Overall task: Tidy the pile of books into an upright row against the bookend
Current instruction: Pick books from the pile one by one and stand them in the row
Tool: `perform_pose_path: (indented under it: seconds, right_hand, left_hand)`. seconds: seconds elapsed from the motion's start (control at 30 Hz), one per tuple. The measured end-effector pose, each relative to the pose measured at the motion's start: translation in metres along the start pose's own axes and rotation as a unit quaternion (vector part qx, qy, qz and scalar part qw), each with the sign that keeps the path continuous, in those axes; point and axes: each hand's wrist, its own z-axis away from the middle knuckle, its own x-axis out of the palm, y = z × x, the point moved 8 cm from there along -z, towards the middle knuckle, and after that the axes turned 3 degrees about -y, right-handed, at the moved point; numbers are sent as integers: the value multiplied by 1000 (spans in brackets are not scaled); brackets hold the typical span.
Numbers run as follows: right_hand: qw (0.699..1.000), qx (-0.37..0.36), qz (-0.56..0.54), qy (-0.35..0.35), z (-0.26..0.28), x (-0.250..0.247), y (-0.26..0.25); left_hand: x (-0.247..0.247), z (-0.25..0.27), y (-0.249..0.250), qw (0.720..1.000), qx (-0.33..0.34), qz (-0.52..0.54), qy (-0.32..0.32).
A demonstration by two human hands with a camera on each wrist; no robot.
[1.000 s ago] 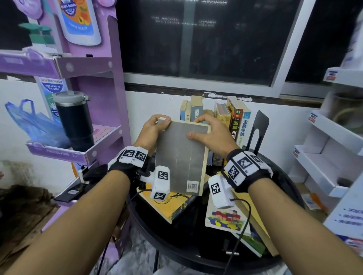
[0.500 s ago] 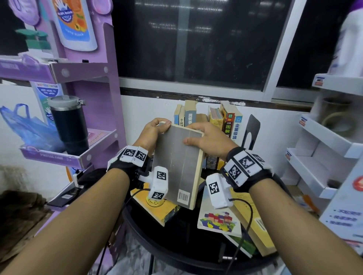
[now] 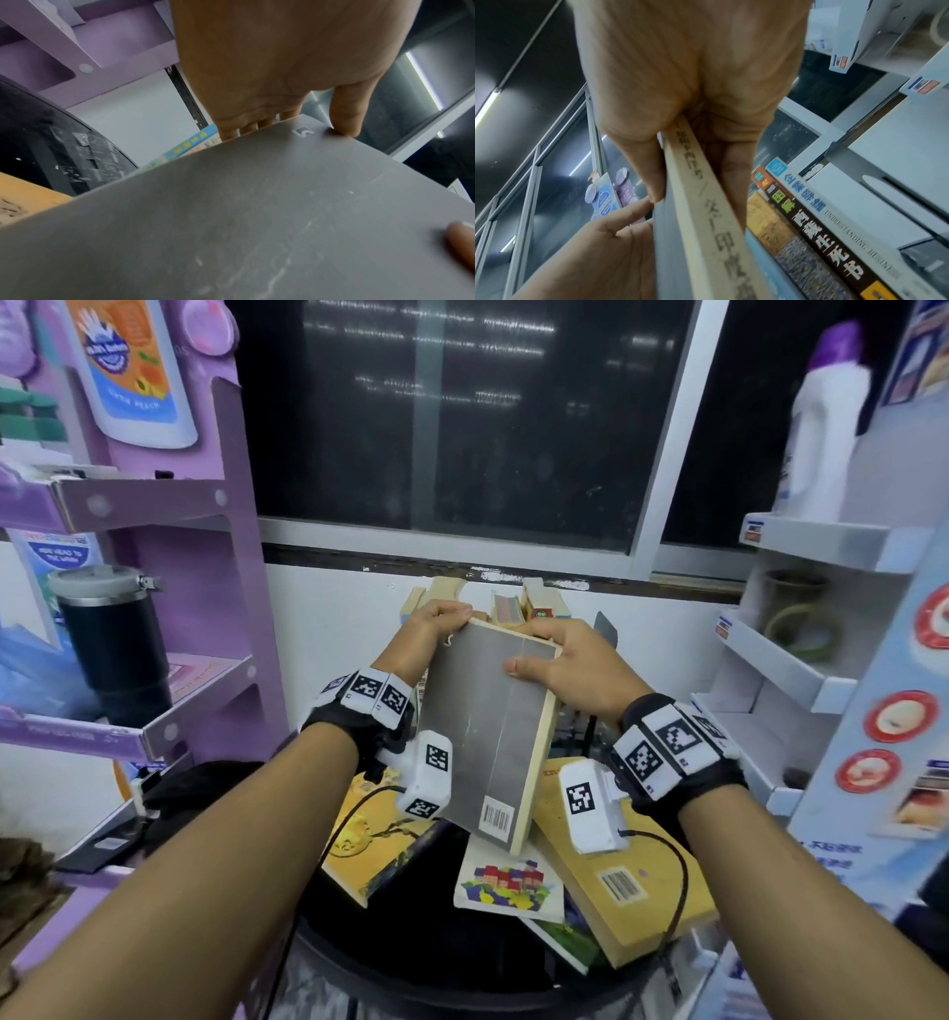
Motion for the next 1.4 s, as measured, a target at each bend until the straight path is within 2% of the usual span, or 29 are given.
perform_pose_path:
  seconds: [0.17, 0.33, 0.5, 0.77, 0.97, 1.23, 1.4]
  right_hand:
    - [999, 29, 22, 16, 16, -36, 16]
    - [995, 60, 55, 51, 30, -75, 36]
    - [990, 92, 82, 72, 33, -104, 49]
    - [980, 101, 115, 130, 23, -131, 62]
    - [970, 107, 134, 170, 7, -134, 70]
    - [954, 123, 159, 222, -17, -127, 87]
    - [950, 113, 159, 243, -35, -107, 93]
  left_hand:
    - [35, -8, 8, 1000, 12, 4, -7]
    - [63, -20, 12, 997, 55, -60, -2]
    - [83, -31, 11, 993, 54, -107, 15]
    - [87, -53, 7, 959, 79, -258, 86]
    - [90, -69, 6, 945, 78, -314, 53]
    - [93, -96, -6, 906, 81, -414, -35]
    - [89, -104, -16, 912, 93, -397, -51]
